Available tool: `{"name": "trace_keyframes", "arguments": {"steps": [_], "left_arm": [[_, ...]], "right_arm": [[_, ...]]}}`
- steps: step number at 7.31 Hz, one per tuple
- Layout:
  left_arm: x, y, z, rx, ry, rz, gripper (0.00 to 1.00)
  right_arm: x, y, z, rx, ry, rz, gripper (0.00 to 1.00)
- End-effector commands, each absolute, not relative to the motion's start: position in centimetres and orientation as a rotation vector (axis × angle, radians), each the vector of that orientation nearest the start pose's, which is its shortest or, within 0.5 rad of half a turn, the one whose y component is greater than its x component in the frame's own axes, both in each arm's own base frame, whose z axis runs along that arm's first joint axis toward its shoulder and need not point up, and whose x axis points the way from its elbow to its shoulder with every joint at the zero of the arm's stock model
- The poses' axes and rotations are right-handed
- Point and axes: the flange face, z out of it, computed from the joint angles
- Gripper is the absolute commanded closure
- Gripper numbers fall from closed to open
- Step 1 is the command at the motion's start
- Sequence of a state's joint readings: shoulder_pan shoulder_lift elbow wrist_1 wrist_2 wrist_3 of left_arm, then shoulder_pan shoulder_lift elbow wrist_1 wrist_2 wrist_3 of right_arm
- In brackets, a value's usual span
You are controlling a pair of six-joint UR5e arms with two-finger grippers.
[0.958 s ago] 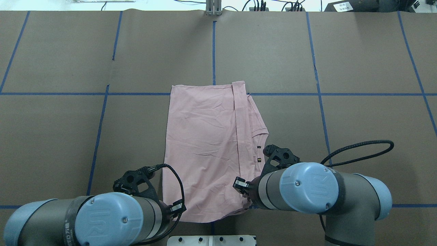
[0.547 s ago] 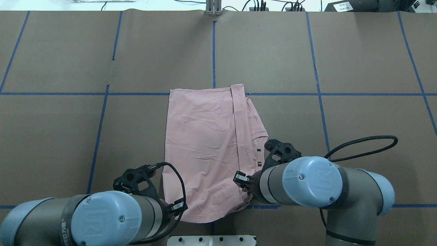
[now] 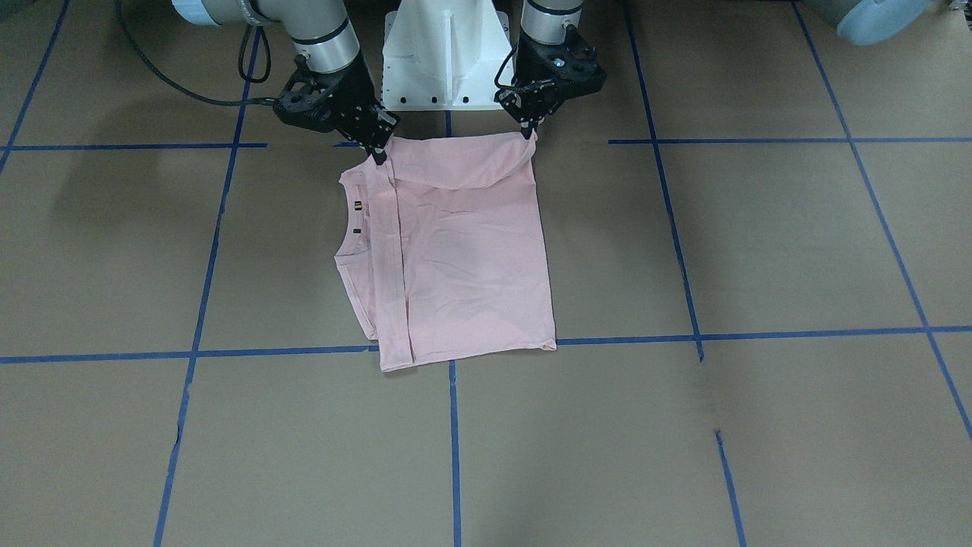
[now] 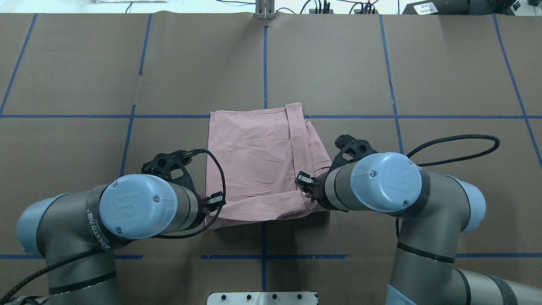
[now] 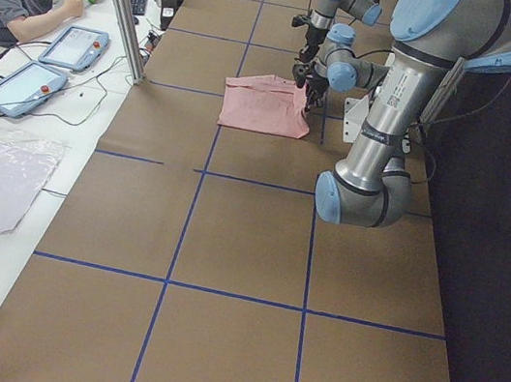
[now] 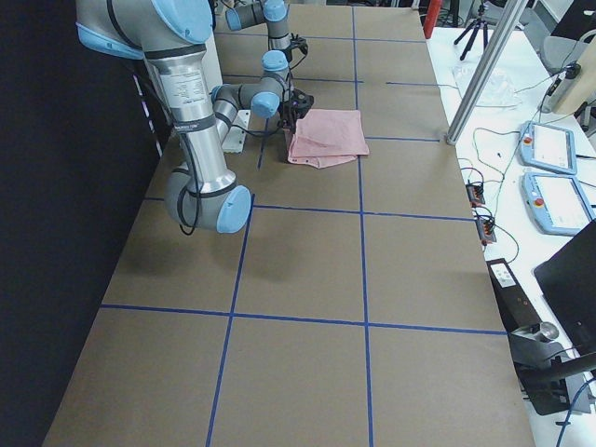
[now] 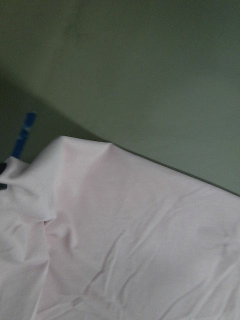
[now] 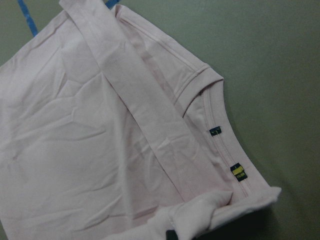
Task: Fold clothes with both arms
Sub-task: 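Lift the near edge and fold it over toward the far edge with both grippers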
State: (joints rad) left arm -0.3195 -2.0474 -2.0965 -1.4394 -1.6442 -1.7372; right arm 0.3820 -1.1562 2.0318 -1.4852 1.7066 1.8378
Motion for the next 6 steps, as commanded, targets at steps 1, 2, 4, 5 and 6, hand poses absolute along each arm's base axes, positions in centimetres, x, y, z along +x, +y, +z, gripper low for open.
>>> {"name": "trace_keyframes", "arguments": {"steps": [1, 2, 4, 5, 6], "left_arm": [[47.6, -30.8, 19.3, 0.014, 0.927, -0.449, 1.00], [47.8, -32.3, 19.8, 0.029, 0.947, -0.470, 1.00], [48.1, -39.0, 21.2, 0.093, 0.991, -0.541, 1.00], [48.7, -43.5, 22.0, 0.125, 1.001, -0.591, 1.00], [49.1, -48.3, 22.5, 0.154, 0.995, -0.643, 1.00]], "right_arm": [[-47.7, -35.7, 21.9, -0.027, -0.971, 0.551, 1.00], [-47.7, -37.9, 22.1, -0.009, -0.957, 0.573, 1.00], [-49.8, -45.3, 21.9, 0.034, -0.911, 0.620, 1.00], [-51.1, -50.1, 23.4, 0.055, -0.953, 0.647, 1.00], [-52.6, -55.0, 24.6, 0.075, -0.965, 0.682, 1.00]]}}
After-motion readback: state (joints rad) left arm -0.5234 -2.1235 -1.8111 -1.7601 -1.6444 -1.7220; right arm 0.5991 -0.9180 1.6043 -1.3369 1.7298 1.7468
